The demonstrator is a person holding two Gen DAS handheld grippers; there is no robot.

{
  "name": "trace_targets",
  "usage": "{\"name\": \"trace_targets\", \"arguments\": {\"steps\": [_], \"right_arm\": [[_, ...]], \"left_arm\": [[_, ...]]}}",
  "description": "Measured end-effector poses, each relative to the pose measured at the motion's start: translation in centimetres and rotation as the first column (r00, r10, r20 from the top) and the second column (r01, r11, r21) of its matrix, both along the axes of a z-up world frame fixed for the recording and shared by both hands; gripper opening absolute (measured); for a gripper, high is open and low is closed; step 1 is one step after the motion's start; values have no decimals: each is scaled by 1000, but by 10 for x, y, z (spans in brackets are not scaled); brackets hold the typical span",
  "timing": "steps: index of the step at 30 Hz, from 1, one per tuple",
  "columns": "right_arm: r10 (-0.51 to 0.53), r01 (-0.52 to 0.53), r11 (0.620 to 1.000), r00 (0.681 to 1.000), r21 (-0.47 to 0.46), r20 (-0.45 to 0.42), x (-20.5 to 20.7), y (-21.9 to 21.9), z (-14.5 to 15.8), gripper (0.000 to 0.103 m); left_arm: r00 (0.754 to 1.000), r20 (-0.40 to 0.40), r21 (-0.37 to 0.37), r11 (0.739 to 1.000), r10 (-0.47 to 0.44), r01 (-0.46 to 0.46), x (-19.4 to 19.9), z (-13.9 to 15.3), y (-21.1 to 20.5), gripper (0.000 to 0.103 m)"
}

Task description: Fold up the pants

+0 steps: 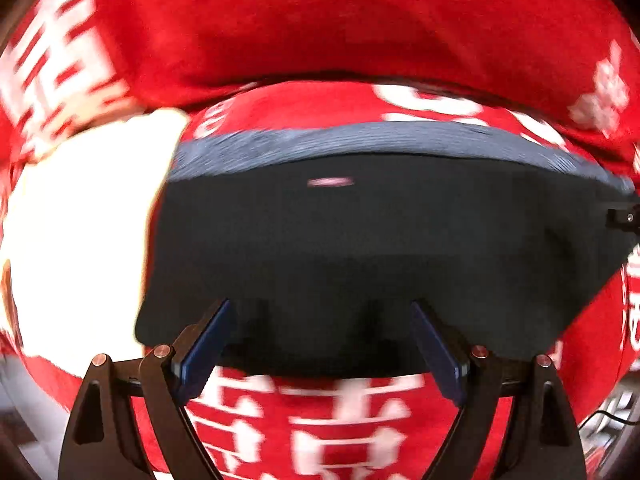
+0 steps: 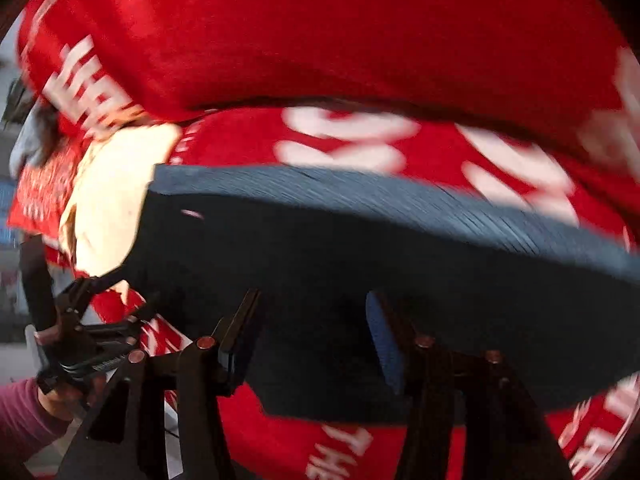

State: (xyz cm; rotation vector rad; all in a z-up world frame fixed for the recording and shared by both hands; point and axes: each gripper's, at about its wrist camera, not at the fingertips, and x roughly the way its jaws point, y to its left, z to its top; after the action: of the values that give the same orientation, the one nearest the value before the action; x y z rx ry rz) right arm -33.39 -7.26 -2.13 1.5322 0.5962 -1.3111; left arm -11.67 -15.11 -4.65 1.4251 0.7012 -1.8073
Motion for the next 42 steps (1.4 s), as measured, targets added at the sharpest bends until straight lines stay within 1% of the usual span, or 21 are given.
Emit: {"name": "trace_targets", "arguments": {"steps": [3,6,10,12,13,14,16,17,20,21,22,23,25,27,29,30,32,34,37,38,42], "right_arm": [[-112,113,994,993,12,-27,-38,46,-2,57],[-213,215,976,975,25,-67,-81,96,-4,57],[-395,401,915,913,49,-102,-149,170,-14,57],[-501,510,858,857,55,-121,-185,207,-19,57],[-543,552,832,831,53,-120,-200,222,-22,57],[-600,608,793,791,46,-116,-220,240,-26,57],[-668,674,738,737,36,-104,-245,263,-33,57],[-714,719,695,694,31,-93,-262,275,-38,56],[-808,808,589,589,1,-26,-299,297,-49,40],[-823,823,568,568,-4,-4,-307,301,-53,21],[-831,831,556,556,-4,16,-313,304,-56,8],[-835,836,549,549,-2,33,-318,306,-59,8],[-831,831,555,556,-13,33,-319,311,-59,7],[-821,821,570,570,-13,32,-318,316,-63,7],[-808,808,589,589,-2,18,-318,317,-68,7],[-802,802,597,597,6,21,-318,318,-70,7],[-794,794,608,608,9,11,-318,315,-65,7],[-787,787,617,617,15,-6,-312,312,-57,8],[-723,724,690,690,-18,28,-286,297,-45,9],[-679,680,732,733,-39,41,-271,285,-40,9],[-534,544,835,838,-79,115,-229,232,-41,9]], "left_arm": [[998,-11,7,998,-69,70,-45,5,18,88],[991,-31,18,991,-129,129,-97,4,41,88],[980,-44,33,980,-195,197,-168,-1,71,88],[976,-46,47,976,-211,214,-203,-6,85,88],[976,-46,56,975,-213,216,-215,-9,89,88],[976,-46,68,974,-211,214,-226,-13,92,88],[979,-36,89,975,-201,204,-243,-21,98,88],[980,-29,97,975,-196,198,-253,-26,101,88],[980,-15,93,975,-200,200,-271,-31,115,88],[978,-6,86,974,-208,207,-277,-32,120,88],[976,2,83,973,-216,216,-281,-34,123,88],[975,9,83,972,-222,220,-283,-35,126,88],[973,26,84,971,-228,225,-288,-41,131,88],[971,40,64,970,-236,234,-289,-47,137,95],[971,37,43,971,-237,235,-289,-49,139,97],[972,31,53,971,-233,232,-288,-48,138,97],[971,34,69,970,-235,233,-287,-47,137,97],[967,42,58,967,-251,248,-288,-46,140,97],[964,56,30,966,-259,257,-291,-44,148,97],[965,56,26,967,-255,253,-292,-45,150,97],[969,43,42,970,-243,241,-290,-45,152,97]]}}
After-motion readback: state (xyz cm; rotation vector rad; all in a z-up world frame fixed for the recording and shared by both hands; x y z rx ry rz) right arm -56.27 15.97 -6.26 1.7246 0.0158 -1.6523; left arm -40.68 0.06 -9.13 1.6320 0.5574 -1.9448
